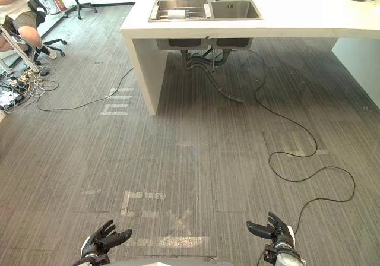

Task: Walk over to the sink, pick up the cup, carry it to the dishwasher, place the cup inside the dishwasher, then close the dishwasher door

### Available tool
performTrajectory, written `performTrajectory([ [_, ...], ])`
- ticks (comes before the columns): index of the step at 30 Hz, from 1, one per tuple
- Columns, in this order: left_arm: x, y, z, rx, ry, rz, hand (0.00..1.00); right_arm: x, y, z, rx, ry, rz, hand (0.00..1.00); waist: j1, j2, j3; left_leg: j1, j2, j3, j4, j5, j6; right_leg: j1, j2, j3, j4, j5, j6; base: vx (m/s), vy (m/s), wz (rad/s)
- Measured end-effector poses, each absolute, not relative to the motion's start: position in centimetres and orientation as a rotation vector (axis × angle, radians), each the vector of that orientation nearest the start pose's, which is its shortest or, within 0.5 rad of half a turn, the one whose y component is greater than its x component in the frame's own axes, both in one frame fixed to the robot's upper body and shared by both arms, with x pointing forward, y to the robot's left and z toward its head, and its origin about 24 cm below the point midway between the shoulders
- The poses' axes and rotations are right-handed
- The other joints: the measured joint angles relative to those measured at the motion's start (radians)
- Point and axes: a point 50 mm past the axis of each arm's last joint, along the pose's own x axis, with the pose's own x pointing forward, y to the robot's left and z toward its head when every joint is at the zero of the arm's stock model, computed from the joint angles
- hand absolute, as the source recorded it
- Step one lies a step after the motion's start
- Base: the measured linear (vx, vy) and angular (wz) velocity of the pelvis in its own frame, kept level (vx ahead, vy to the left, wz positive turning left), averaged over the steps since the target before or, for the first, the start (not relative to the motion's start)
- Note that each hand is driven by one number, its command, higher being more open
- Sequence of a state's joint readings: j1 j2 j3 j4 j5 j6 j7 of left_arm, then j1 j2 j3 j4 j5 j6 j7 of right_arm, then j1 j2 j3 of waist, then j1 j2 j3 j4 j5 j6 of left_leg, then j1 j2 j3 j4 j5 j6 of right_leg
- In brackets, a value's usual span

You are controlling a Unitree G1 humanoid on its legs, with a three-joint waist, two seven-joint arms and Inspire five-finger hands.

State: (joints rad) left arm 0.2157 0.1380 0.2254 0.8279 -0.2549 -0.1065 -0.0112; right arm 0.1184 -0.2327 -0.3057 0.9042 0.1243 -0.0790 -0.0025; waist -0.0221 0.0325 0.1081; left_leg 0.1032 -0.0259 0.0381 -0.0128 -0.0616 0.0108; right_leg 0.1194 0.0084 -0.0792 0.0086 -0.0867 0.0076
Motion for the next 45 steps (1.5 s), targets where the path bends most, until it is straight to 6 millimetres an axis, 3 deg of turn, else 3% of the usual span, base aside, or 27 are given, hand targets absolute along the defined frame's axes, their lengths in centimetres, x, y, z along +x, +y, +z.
performTrajectory([
  [10, 9.4, 24.1, -13.5, -0.171, 0.843, 0.426, 0.9, 11.4, -28.5, -12.3, 0.017, 0.848, -0.485, 0.9, 0.001, 0.001, 0.004, -0.049, -0.002, 0.005, 0.031, -0.019, 0.007, -0.046, -0.004, 0.001, 0.023, -0.02, -0.002, 0.0, -0.001, -0.01],
  [12, 9.8, 24.0, -13.2, -0.185, 0.816, 0.429, 0.9, 12.0, -28.6, -12.2, 0.025, 0.835, -0.499, 0.9, 0.007, 0.0, 0.024, -0.082, -0.003, 0.023, 0.12, -0.08, 0.006, -0.107, -0.014, 0.015, 0.157, -0.099, 0.018, 0.01, -0.006, -0.17],
  [14, 9.8, 23.7, -13.1, -0.185, 0.81, 0.417, 0.9, 12.3, -28.7, -12.1, 0.026, 0.832, -0.51, 0.9, 0.009, -0.008, 0.037, -0.109, -0.01, 0.04, 0.218, -0.167, 0.031, -0.212, -0.049, -0.015, 0.42, -0.191, 0.067, 0.02, -0.01, -0.23],
  [16, 10.0, 23.7, -13.0, -0.174, 0.808, 0.4, 0.9, 12.5, -28.2, -12.2, 0.029, 0.838, -0.497, 0.9, 0.004, 0.001, 0.044, -0.089, -0.006, 0.04, 0.237, -0.191, 0.049, -0.337, -0.088, -0.066, 0.688, -0.204, 0.07, 0.15, 0.008, -0.07],
  [17, 10.1, 23.7, -13.0, -0.169, 0.807, 0.396, 0.9, 12.4, -28.0, -12.4, 0.027, 0.855, -0.486, 0.9, 0.002, -0.006, 0.054, -0.064, -0.005, 0.04, 0.234, -0.203, 0.05, -0.365, -0.111, -0.092, 0.756, -0.223, 0.048, 0.3, 0.0, -0.03],
  [20, 11.3, 23.5, -12.7, -0.191, 0.777, 0.403, 0.9, 12.6, -27.6, -12.5, 0.014, 0.867, -0.454, 0.9, -0.005, 0.014, 0.072, -0.012, 0.052, 0.028, 0.225, -0.238, 0.014, -0.472, -0.126, -0.164, 0.681, -0.248, 0.04, 0.41, -0.06, 0.04],
  [21, 11.6, 23.5, -12.6, -0.195, 0.77, 0.404, 0.9, 12.8, -27.6, -12.5, 0.009, 0.866, -0.449, 0.9, -0.012, 0.023, 0.078, -0.002, 0.072, 0.021, 0.216, -0.243, 0.005, -0.492, -0.119, -0.173, 0.637, -0.242, 0.04, 0.46, -0.137, 0.33],
  [22, 12.3, 23.4, -12.5, -0.203, 0.754, 0.404, 0.9, 13.0, -27.7, -12.3, 0.002, 0.86, -0.443, 0.9, -0.026, 0.044, 0.09, 0.026, 0.113, -0.002, 0.185, -0.245, -0.014, -0.53, -0.097, -0.175, 0.535, -0.198, 0.039, 0.4, -0.135, 0.36],
  [23, 12.7, 23.4, -12.4, -0.204, 0.744, 0.402, 0.9, 13.1, -27.8, -12.3, -0.001, 0.858, -0.444, 0.9, -0.03, 0.048, 0.093, 0.044, 0.127, -0.009, 0.168, -0.243, -0.024, -0.547, -0.091, -0.172, 0.474, -0.156, 0.042, 0.52, -0.208, 0.53],
  [24, 13.4, 23.6, -12.1, -0.201, 0.724, 0.407, 0.9, 12.8, -27.9, -12.3, -0.005, 0.861, -0.448, 0.9, -0.035, 0.028, 0.09, 0.075, 0.137, -0.024, 0.159, -0.25, -0.054, -0.562, -0.1, -0.142, 0.314, -0.023, 0.042, 0.58, -0.28, 0.46],
  [25, 13.4, 23.6, -12.1, -0.202, 0.723, 0.41, 0.9, 12.7, -28.1, -12.3, -0.008, 0.863, -0.451, 0.9, -0.038, 0.023, 0.091, 0.094, 0.144, -0.034, 0.165, -0.261, -0.073, -0.562, -0.106, -0.135, 0.317, 0.059, 0.039, 0.74, -0.379, 0.61],
  [26, 13.7, 23.3, -12.1, -0.209, 0.72, 0.408, 0.9, 12.5, -28.4, -12.2, -0.017, 0.868, -0.458, 0.9, -0.047, 0.038, 0.088, 0.098, 0.173, -0.064, 0.22, -0.278, -0.103, -0.561, -0.1, -0.156, 0.4, 0.09, -0.014, 0.75, -0.412, 0.46],
  [27, 13.9, 23.3, -12.0, -0.211, 0.71, 0.405, 0.9, 12.6, -28.3, -12.2, -0.016, 0.862, -0.455, 0.9, -0.047, 0.047, 0.085, 0.045, 0.204, -0.069, 0.361, -0.258, -0.129, -0.548, -0.083, -0.179, 0.439, 0.026, -0.037, 0.62, -0.352, 0.38],
  [28, 14.0, 23.3, -11.9, -0.212, 0.703, 0.407, 0.9, 12.8, -28.2, -12.2, -0.012, 0.858, -0.449, 0.9, -0.045, 0.048, 0.088, 0.003, 0.219, -0.065, 0.473, -0.224, -0.131, -0.522, -0.068, -0.186, 0.437, 0.003, -0.047, 0.5, -0.291, 0.23],
  [29, 13.9, 23.3, -11.9, -0.216, 0.702, 0.412, 0.9, 12.9, -28.0, -12.2, -0.006, 0.855, -0.446, 0.9, -0.042, 0.057, 0.095, -0.093, 0.257, -0.067, 0.727, -0.087, -0.121, -0.431, -0.03, -0.207, 0.384, -0.017, -0.068, 0.55, -0.312, 0.15],
  [31, 13.6, 23.5, -11.8, -0.228, 0.691, 0.431, 0.9, 13.0, -27.5, -12.2, 0.0, 0.844, -0.433, 0.9, -0.019, 0.051, 0.103, -0.212, 0.317, -0.028, 1.049, -0.083, -0.117, -0.255, 0.032, -0.207, 0.253, -0.018, -0.077, 0.73, -0.376, 0.0],
  [32, 13.8, 23.6, -11.3, -0.236, 0.663, 0.435, 0.9, 13.3, -27.2, -12.0, 0.012, 0.816, -0.428, 0.9, -0.002, 0.032, 0.114, -0.272, 0.335, 0.025, 1.152, -0.107, -0.107, -0.152, 0.046, -0.199, 0.183, -0.021, -0.084, 0.59, -0.29, -0.09],
  [34, 14.9, 23.3, -10.2, -0.25, 0.59, 0.418, 0.9, 14.1, -27.2, -11.3, 0.022, 0.755, -0.437, 0.9, 0.021, 0.014, 0.121, -0.387, 0.333, 0.089, 1.169, -0.135, -0.089, -0.047, 0.055, -0.184, 0.092, -0.024, -0.089, 0.51, -0.235, -0.11],
  [36, 16.0, 22.7, -9.1, -0.265, 0.524, 0.399, 0.9, 14.8, -27.3, -10.9, 0.03, 0.721, -0.447, 0.9, 0.044, 0.014, 0.123, -0.506, 0.305, 0.126, 1.064, -0.164, -0.082, 0.009, 0.062, -0.168, 0.026, -0.027, -0.09, 0.48, -0.119, -0.21],
  [38, 17.0, 22.7, -8.0, -0.263, 0.466, 0.383, 0.9, 15.4, -27.0, -11.0, 0.04, 0.726, -0.439, 0.9, 0.067, -0.004, 0.136, -0.554, 0.22, 0.145, 0.771, -0.167, -0.078, 0.065, 0.041, -0.138, -0.003, -0.055, -0.08, 0.54, 0.03, -0.37],
  [39, 17.5, 22.4, -7.3, -0.26, 0.434, 0.372, 0.9, 14.9, -27.1, -11.2, 0.039, 0.739, -0.445, 0.9, 0.08, -0.007, 0.138, -0.551, 0.149, 0.129, 0.499, -0.095, -0.078, 0.105, 0.024, -0.129, -0.003, -0.106, -0.052, 0.62, 0.11, -0.3],
  [40, 17.7, 22.3, -6.9, -0.259, 0.413, 0.366, 0.9, 14.6, -27.2, -11.3, 0.036, 0.749, -0.449, 0.9, 0.084, -0.006, 0.137, -0.546, 0.129, 0.119, 0.38, -0.051, -0.076, 0.122, 0.023, -0.123, -0.002, -0.126, -0.042, 0.66, 0.158, -0.23],
  [41, 18.3, 22.3, -5.7, -0.258, 0.353, 0.363, 0.9, 13.7, -27.1, -11.8, 0.04, 0.78, -0.457, 0.9, 0.095, 0.0, 0.138, -0.531, 0.103, 0.092, 0.293, 0.081, -0.042, 0.157, 0.024, -0.11, 0.003, -0.168, -0.024, 0.58, 0.157, -0.21],
  [42, 18.6, 22.5, -4.9, -0.252, 0.32, 0.367, 0.9, 13.3, -26.8, -12.1, 0.05, 0.798, -0.459, 0.9, 0.103, -0.012, 0.134, -0.522, 0.09, 0.092, 0.292, 0.146, -0.003, 0.169, 0.014, -0.101, 0.006, -0.186, -0.013, 0.61, 0.146, -0.09],
  [43, 19.8, 22.7, -3.0, -0.243, 0.231, 0.366, 0.9, 12.8, -26.1, -12.5, 0.069, 0.818, -0.455, 0.9, 0.103, -0.058, 0.134, -0.535, 0.054, 0.096, 0.333, 0.129, 0.023, 0.173, -0.032, -0.099, 0.022, -0.209, 0.002, 0.5, 0.105, 0.11],
  [44, 20.3, 22.5, -1.8, -0.248, 0.178, 0.358, 0.9, 12.7, -26.1, -12.6, 0.07, 0.824, -0.456, 0.9, 0.097, -0.065, 0.134, -0.552, 0.043, 0.093, 0.372, 0.105, 0.039, 0.169, -0.043, -0.093, 0.039, -0.208, 0.007, 0.62, 0.13, 0.27],
  [45, 21.1, 21.9, 0.7, -0.241, 0.069, 0.317, 0.9, 12.5, -26.2, -12.8, 0.077, 0.839, -0.464, 0.9, 0.095, -0.067, 0.134, -0.572, 0.037, 0.099, 0.473, 0.047, 0.05, 0.156, -0.06, -0.068, 0.127, -0.206, 0.011, 0.48, 0.112, 0.14],
])
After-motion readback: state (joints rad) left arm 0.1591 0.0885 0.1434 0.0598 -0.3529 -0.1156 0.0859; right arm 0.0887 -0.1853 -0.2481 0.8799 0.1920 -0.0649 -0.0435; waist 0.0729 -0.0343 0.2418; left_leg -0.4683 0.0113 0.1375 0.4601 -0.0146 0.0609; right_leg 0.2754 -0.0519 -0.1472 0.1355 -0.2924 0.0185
